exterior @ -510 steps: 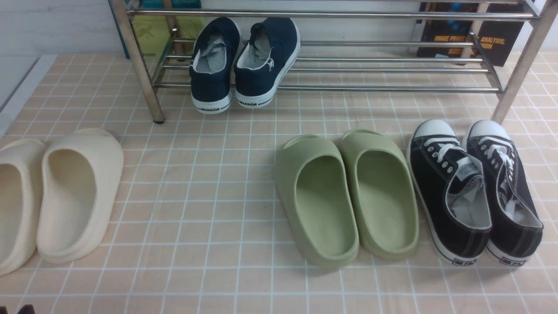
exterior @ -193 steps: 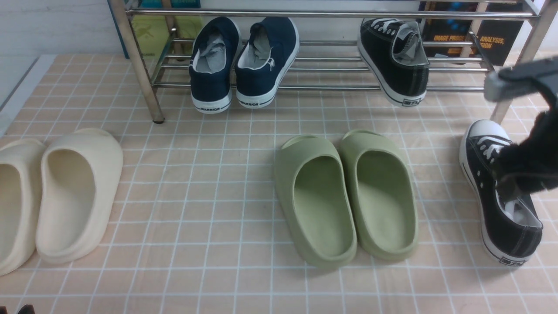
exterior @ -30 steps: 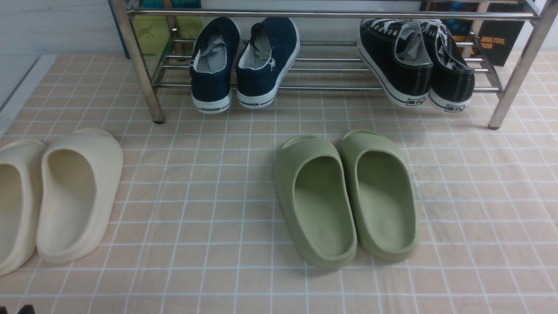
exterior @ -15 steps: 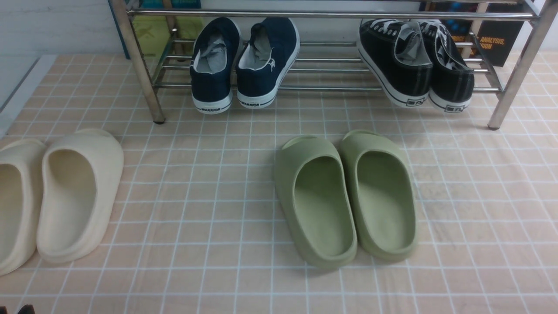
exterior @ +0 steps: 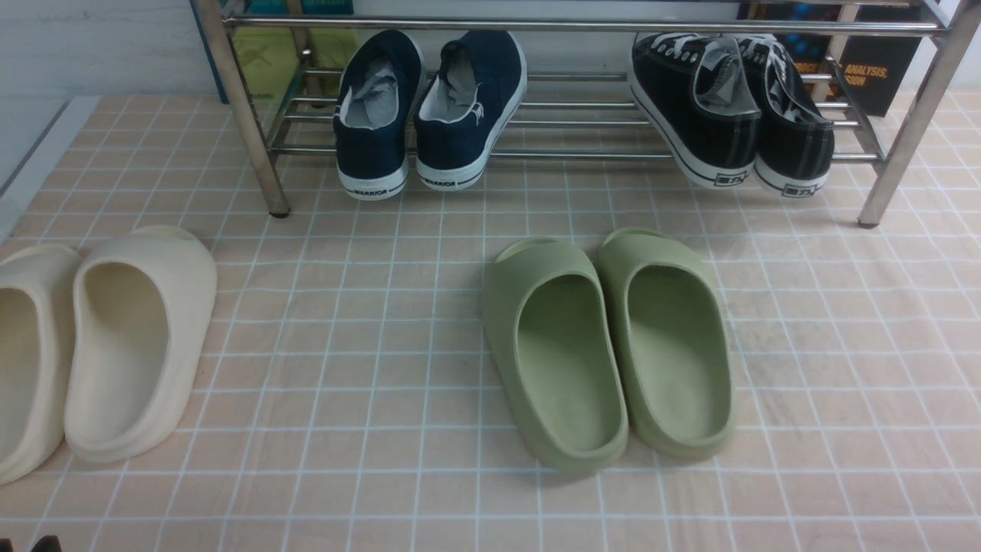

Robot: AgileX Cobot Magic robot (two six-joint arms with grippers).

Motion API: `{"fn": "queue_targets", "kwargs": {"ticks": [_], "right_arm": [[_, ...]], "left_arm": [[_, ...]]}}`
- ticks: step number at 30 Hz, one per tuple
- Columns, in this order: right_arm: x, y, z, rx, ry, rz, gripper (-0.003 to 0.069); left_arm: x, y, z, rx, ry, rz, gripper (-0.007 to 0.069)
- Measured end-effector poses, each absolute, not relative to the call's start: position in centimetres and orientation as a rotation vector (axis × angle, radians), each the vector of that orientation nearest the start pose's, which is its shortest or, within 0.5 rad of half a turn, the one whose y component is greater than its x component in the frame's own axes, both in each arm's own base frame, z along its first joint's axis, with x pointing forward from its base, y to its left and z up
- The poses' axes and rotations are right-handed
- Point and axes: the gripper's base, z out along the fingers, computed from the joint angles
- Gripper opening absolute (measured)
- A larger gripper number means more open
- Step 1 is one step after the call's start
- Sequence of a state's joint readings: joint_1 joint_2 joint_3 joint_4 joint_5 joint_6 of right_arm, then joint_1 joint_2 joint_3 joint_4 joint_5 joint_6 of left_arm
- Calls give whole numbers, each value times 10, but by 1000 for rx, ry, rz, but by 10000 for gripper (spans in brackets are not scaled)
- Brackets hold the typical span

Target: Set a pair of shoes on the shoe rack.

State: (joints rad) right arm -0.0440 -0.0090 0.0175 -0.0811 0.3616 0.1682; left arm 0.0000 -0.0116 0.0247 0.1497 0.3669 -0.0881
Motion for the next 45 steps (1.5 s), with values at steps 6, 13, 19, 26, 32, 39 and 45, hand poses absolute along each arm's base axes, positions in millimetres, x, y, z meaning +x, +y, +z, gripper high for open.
{"fn": "queue_targets", "kwargs": {"ticks": [6,13,19,26,32,39,45], "right_arm": [[53,-5,175,147,1847,8,-15],[53,-5,175,147,1847,8,-11],[53,-5,175,147,1847,8,-6],[53,-5,175,148,1847,9,-1],[53,-5,175,148,1847,9,3],[53,-5,175,148,1847,9,9],[53,-5,175,148,1847,9,18]], "left_arm": [[53,5,173,11,1860,86,239],[53,5,173,11,1860,86,239],[53,5,173,11,1860,86,239],[53,5,173,11,1860,86,239],[53,5,173,11,1860,86,239],[53,5,173,11,1860,86,239],[53,5,173,11,1860,86,239]]}}
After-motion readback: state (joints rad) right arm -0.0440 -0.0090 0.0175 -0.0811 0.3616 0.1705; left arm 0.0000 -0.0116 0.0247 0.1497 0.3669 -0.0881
